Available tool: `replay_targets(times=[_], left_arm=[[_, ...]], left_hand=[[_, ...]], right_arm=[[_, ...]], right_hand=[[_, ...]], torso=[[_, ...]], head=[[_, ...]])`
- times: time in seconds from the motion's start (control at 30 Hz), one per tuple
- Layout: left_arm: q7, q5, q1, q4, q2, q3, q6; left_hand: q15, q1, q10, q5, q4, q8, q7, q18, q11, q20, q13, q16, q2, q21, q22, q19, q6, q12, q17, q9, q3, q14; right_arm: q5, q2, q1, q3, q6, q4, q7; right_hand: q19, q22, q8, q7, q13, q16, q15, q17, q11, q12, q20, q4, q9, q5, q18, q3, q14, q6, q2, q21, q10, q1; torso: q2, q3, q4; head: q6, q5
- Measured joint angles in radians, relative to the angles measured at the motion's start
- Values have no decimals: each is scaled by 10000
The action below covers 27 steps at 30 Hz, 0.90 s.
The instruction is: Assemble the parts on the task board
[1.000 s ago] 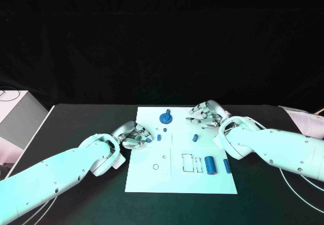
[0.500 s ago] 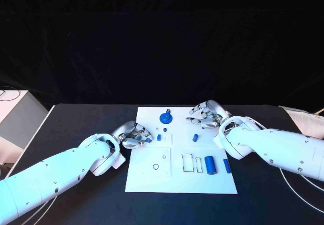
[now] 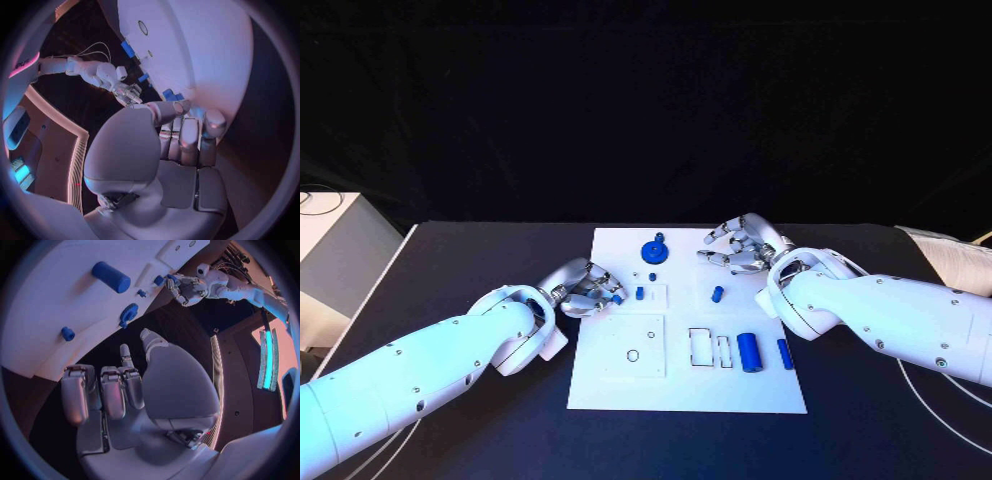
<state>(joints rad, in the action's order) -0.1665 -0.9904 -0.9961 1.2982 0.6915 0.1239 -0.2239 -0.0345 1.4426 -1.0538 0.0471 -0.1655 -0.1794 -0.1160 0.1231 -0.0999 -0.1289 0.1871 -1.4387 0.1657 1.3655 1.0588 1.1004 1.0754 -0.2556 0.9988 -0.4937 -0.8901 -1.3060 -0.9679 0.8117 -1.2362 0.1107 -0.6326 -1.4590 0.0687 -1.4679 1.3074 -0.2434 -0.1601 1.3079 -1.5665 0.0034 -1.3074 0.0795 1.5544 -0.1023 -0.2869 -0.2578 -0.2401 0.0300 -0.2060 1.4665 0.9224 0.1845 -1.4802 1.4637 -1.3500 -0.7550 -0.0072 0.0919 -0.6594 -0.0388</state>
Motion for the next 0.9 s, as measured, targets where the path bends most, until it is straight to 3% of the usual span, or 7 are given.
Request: replay_targets(times=[0.53, 0.9], left_arm=[[-48, 34, 5, -3, 23, -2, 8], [-68, 71, -1, -14, 39, 6, -9]], left_hand=[[-94, -1, 107, -1, -113, 40, -34, -1, 103, -73, -302, -77, 0, 226, 234, 74, -36, 266, -18, 81, -223, 22], [-142, -1, 679, -1, -261, 270, -102, -1, 30, -147, -666, -77, 1, 405, 406, 73, -477, 555, -135, 256, -371, 71]], right_arm=[[2, 4, 4, 0, 0, 0, -1], [2, 8, 7, 0, 0, -1, -1]], right_hand=[[0, -1, 0, 0, -2, 0, 0, 0, 0, 0, 0, 0, 1, 0, 0, 0, 0, 0, 0, 0, 0, 0], [0, 7, 0, 0, -3, 0, 0, 0, 0, 0, 0, 0, 3, 0, 0, 1, 0, 0, -1, 0, 0, -1]], torso=[[0, 4, -4], [-1, 6, -4]], head=[[8, 8], [22, 9]])
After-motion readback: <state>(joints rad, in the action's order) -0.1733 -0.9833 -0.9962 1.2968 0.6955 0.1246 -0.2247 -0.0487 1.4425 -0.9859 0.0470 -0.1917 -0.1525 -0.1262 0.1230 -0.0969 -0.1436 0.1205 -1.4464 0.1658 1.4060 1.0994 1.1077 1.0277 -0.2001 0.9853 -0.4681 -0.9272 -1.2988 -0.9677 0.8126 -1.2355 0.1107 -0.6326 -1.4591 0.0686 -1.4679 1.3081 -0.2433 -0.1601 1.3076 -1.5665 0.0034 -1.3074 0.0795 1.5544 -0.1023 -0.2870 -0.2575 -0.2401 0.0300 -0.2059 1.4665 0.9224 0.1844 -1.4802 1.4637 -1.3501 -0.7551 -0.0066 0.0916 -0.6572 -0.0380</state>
